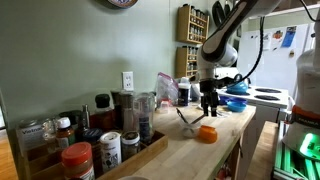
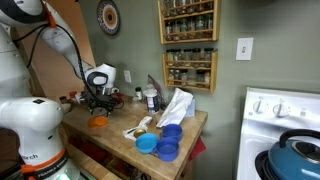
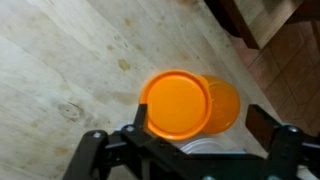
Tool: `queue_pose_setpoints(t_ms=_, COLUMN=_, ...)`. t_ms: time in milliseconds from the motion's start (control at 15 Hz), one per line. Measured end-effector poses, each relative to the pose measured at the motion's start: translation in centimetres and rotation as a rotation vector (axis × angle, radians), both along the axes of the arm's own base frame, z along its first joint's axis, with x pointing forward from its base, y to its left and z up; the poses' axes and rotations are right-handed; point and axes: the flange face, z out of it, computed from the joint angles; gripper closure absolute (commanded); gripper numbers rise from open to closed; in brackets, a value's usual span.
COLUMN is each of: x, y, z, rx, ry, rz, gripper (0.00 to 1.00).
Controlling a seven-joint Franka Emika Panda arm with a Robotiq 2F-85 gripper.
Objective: Place the orange lid on top of the container on the blue jar
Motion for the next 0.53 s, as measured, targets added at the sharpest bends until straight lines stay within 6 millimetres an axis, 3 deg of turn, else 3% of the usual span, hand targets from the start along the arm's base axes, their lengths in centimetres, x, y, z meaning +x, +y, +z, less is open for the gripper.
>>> queue_pose_setpoints(t_ms=333, x=1.3, y=4.5, z=-0.2, rx=0.089, ry=-0.011, rz=0.175, gripper=0.0)
queue_pose_setpoints(t_ms=533, x=1.5, y=4.7, z=-0.2, rx=0.094, ry=-0.012, rz=0.18, gripper=0.0)
